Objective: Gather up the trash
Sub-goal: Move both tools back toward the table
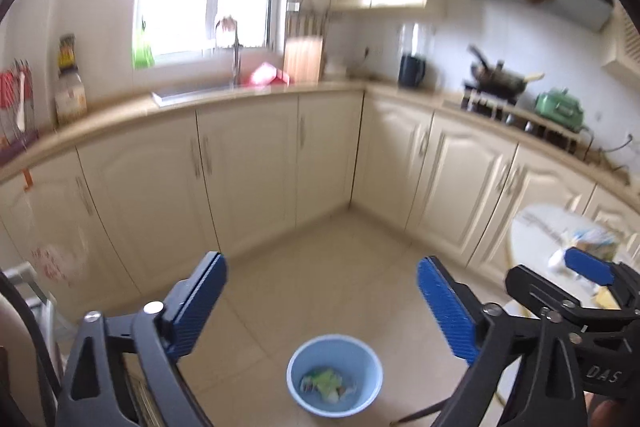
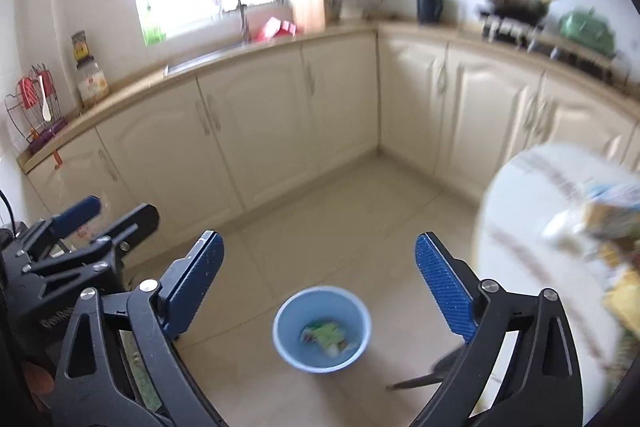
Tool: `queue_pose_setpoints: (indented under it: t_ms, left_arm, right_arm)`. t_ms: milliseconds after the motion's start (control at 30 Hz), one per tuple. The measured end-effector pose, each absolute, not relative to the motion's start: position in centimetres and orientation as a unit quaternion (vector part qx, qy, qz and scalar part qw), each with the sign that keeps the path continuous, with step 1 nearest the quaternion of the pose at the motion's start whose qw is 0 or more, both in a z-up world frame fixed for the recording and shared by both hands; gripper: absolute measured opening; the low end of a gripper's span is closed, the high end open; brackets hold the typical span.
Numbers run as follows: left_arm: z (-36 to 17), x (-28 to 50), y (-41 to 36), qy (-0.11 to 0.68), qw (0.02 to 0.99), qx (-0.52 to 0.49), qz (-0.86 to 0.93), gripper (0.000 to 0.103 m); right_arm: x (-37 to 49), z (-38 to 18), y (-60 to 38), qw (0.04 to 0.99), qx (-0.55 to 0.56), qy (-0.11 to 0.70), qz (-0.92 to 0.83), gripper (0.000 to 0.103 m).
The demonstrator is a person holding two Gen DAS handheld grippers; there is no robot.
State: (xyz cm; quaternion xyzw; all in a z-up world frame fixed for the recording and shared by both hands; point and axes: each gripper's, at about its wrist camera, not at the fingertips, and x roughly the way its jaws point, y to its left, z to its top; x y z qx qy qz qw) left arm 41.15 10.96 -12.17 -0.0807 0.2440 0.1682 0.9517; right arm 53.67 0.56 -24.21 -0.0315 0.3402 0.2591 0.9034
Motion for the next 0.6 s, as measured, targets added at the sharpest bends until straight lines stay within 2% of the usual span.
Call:
queue_pose_setpoints:
  t_ms: [267, 500, 600]
  left_arm:
    - [-8.0, 28.5, 2.8, 0.141, 0.981, -0.042, 0.128, 0.1]
    - [-8.0, 18.0, -3.6, 0.072, 0.992, -0.022, 0.098, 0.102]
    - [-9.7, 13.1, -4.8, 0.055, 0.995, -0.011, 0.084, 0.102]
  right_arm:
    - [44.1, -14.1, -6.1, 0.95, -0.044, 0.234, 0.201, 0.103]
    - [36.0, -7.7, -11.7, 0.975, -0.042, 0.167, 0.138, 0.103]
    - [32.7, -5.7, -13.9, 0.982, -0.037, 0.146, 0.113, 0.103]
